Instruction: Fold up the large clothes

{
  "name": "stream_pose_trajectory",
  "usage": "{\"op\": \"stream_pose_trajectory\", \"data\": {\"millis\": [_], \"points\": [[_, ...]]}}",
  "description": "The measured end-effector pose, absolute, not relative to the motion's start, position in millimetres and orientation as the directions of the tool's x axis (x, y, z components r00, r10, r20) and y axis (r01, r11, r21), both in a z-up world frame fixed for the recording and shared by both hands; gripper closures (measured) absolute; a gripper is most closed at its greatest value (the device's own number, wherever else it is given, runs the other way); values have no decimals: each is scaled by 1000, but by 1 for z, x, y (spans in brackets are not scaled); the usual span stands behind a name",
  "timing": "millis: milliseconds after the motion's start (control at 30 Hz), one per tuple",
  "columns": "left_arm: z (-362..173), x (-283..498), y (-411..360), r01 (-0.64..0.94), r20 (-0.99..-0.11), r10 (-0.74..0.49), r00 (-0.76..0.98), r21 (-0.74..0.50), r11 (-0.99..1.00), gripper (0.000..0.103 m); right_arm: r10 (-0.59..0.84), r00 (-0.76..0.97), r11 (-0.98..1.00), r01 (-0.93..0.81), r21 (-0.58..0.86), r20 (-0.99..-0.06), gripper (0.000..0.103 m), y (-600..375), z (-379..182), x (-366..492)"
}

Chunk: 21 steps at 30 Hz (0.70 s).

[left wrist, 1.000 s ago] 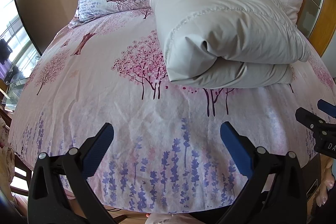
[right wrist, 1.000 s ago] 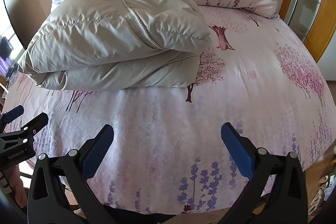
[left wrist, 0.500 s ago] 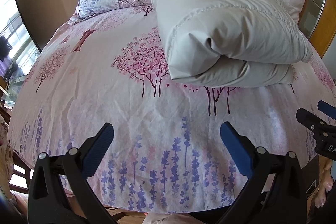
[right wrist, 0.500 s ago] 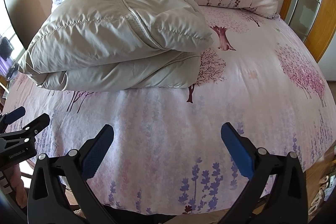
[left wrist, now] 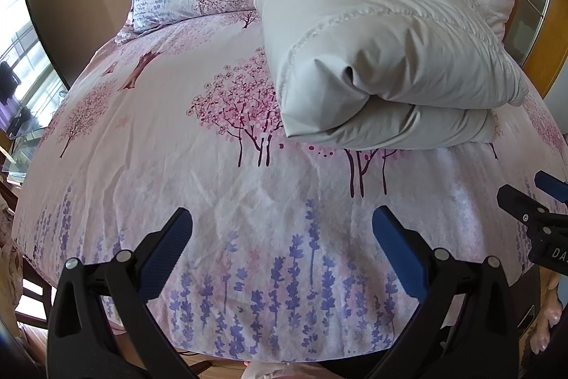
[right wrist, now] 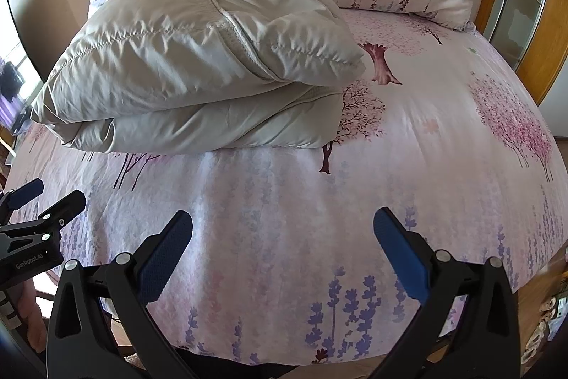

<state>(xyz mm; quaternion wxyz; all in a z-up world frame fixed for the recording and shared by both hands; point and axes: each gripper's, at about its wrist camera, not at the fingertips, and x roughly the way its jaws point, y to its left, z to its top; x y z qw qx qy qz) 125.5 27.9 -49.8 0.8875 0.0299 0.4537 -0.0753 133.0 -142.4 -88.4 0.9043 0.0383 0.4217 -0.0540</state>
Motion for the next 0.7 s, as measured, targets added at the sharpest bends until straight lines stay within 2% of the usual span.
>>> {"op": "stream_pose_trajectory", "data": {"millis": [700], "points": [[-50,129,30,158,-809,-115,577,-27,987,2,-68,631,991,129,19,-772,1,-135,-88,135]]}}
